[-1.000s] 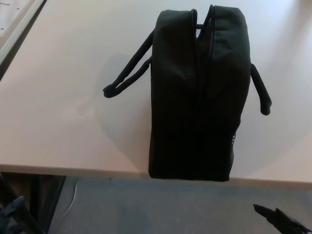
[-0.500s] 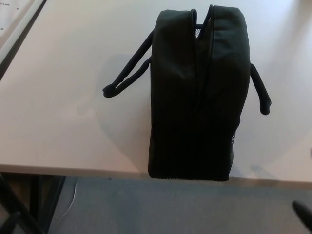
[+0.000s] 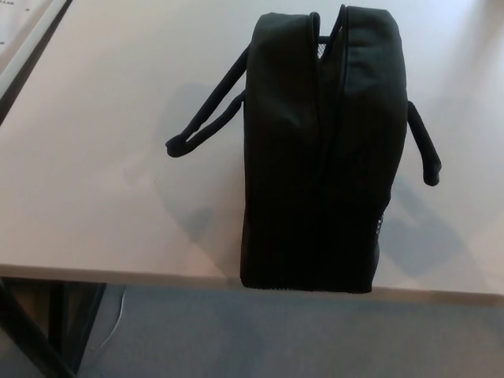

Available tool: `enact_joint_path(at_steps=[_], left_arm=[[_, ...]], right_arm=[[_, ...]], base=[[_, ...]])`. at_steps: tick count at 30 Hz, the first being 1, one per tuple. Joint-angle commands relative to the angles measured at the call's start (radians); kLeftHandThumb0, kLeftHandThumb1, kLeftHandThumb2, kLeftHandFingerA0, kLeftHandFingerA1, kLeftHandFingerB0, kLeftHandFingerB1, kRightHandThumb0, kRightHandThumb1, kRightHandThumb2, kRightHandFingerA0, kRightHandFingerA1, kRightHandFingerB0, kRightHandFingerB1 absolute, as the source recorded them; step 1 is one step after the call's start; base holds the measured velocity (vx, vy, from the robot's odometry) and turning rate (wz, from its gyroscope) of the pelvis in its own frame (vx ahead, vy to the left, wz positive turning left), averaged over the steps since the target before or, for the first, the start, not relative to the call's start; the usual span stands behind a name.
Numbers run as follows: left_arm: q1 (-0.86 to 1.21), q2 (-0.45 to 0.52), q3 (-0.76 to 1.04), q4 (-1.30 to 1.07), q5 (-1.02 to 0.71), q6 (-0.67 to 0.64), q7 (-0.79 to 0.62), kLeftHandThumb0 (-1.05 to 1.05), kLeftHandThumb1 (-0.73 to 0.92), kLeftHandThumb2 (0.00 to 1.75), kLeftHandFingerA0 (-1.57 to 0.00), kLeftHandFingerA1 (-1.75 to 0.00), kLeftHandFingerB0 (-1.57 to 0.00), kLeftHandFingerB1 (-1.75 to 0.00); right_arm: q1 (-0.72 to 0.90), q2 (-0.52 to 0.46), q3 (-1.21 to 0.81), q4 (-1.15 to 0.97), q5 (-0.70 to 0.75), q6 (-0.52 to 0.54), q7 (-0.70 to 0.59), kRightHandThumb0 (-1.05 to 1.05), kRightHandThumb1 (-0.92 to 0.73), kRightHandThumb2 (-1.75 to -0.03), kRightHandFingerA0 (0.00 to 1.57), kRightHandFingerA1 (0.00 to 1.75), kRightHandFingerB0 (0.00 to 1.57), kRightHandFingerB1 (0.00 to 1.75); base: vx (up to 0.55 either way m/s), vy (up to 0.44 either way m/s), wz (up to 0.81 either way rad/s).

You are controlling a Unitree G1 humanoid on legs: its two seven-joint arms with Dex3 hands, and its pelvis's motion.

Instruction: A lunch bag is kept on the middle of the desk and the robot uses both its hands to grab the opening of the bag from the left and right and moves its hands away from each other to spread the bag open

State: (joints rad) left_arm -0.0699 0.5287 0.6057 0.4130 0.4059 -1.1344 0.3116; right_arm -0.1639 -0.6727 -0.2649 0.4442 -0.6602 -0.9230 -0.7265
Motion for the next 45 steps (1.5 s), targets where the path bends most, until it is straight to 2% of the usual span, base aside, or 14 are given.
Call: enact_joint_path(at_steps=[1,3,4,6,7,10,12,21,22,23,40,43,44,45], left_arm=[[-0.245,0.244,-0.163,0.184,0.406,0.012,0.215,-0.02,0.32,0.83,-0.33,-0.56,-0.16,-0.5],[-0.308,0.252,-0.214,0.178,0.43,0.019,0.209,-0.03,0.31,0.83,-0.35,-0.56,-0.17,-0.5],[-0.336,0.257,-0.242,0.17,0.462,0.023,0.227,-0.07,0.47,0.54,-0.5,-0.37,-0.32,-0.32],[-0.396,0.263,-0.302,0.164,0.514,0.026,0.249,-0.08,0.33,0.83,-0.33,-0.56,-0.18,-0.5],[-0.457,0.256,-0.363,0.168,0.543,0.02,0.235,-0.14,0.51,0.56,-0.43,-0.35,-0.28,-0.32],[-0.533,0.243,-0.456,0.173,0.615,0.006,0.281,-0.04,0.33,0.83,-0.34,-0.57,-0.19,-0.51],[-0.594,0.215,-0.539,0.161,0.673,0.013,0.292,-0.1,0.54,0.57,-0.47,-0.36,-0.3,-0.33],[-0.74,0.111,-0.807,0.193,0.786,0.055,0.326,-0.09,0.55,0.57,-0.47,-0.36,-0.22,-0.34],[-0.762,0.093,-0.842,0.205,0.804,0.065,0.35,-0.07,0.37,0.89,-0.32,-0.56,-0.14,-0.51],[-0.78,0.081,-0.872,0.217,0.817,0.077,0.369,-0.06,0.54,0.62,-0.46,-0.36,-0.23,-0.35],[-0.939,0.002,-1.202,0.311,0.913,0.17,0.555,-0.07,0.55,0.56,-0.43,-0.34,-0.22,-0.33],[-0.966,-0.017,-1.254,0.321,0.937,0.208,0.602,-0.09,0.38,0.88,-0.27,-0.54,-0.09,-0.49],[-0.968,-0.02,-1.259,0.327,0.924,0.195,0.616,-0.11,0.54,0.58,-0.43,-0.35,-0.24,-0.33],[-0.972,-0.022,-1.272,0.329,0.923,0.206,0.628,-0.11,0.56,0.57,-0.41,-0.34,-0.22,-0.33]], right_arm=[[-0.317,-0.157,0.128,0.383,-0.064,0.049,0.091,-0.28,-0.4,-0.56,0.3,0.38,0.2,0.32],[-0.386,-0.179,0.173,0.428,-0.095,0.063,0.118,-0.27,-0.41,-0.55,0.3,0.37,0.21,0.31],[-0.42,-0.185,0.196,0.453,-0.109,0.065,0.124,-0.25,-0.4,-0.56,0.3,0.38,0.23,0.32],[-0.483,-0.189,0.236,0.49,-0.132,0.081,0.141,-0.29,-0.4,-0.57,0.29,0.37,0.23,0.32],[-0.546,-0.192,0.276,0.508,-0.16,0.101,0.163,-0.28,-0.39,-0.56,0.28,0.37,0.22,0.32],[-0.629,-0.192,0.336,0.521,-0.197,0.107,0.179,-0.16,-0.3,-0.84,0.13,0.52,0.11,0.51],[-0.705,-0.18,0.382,0.537,-0.229,0.107,0.182,-0.32,-0.4,-0.58,0.27,0.37,0.23,0.33],[-0.936,-0.117,0.567,0.581,-0.321,0.155,0.255,-0.34,-0.53,-0.57,0.25,0.31,0.1,0.27],[-0.965,-0.108,0.599,0.579,-0.355,0.152,0.211,-0.37,-0.42,-0.62,0.24,0.37,0.13,0.34],[-0.985,-0.098,0.617,0.579,-0.36,0.146,0.206,-0.36,-0.42,-0.62,0.25,0.37,0.16,0.35],[-1.147,0.057,0.776,0.602,-0.317,0.147,0.255,-0.31,-0.41,-0.59,0.32,0.39,0.22,0.33],[-1.141,0.093,0.794,0.625,-0.299,0.133,0.238,-0.29,-0.44,-0.59,0.31,0.36,0.25,0.33],[-1.14,0.102,0.802,0.631,-0.299,0.136,0.233,-0.31,-0.44,-0.6,0.27,0.36,0.21,0.34],[-1.133,0.111,0.811,0.637,-0.3,0.135,0.215,-0.32,-0.44,-0.6,0.27,0.37,0.21,0.34]], base=[[0.0,0.0,0.0],[0.0,0.0,0.0],[0.0,0.0,0.0],[0.0,0.0,0.0],[0.0,0.0,0.0],[0.0,0.0,0.0],[0.0,0.0,0.0],[0.0,0.0,0.0],[0.0,0.0,0.0],[0.0,0.0,0.0],[0.0,0.0,0.0],[0.0,0.0,0.0],[0.0,0.0,0.0],[0.0,0.0,0.0]])
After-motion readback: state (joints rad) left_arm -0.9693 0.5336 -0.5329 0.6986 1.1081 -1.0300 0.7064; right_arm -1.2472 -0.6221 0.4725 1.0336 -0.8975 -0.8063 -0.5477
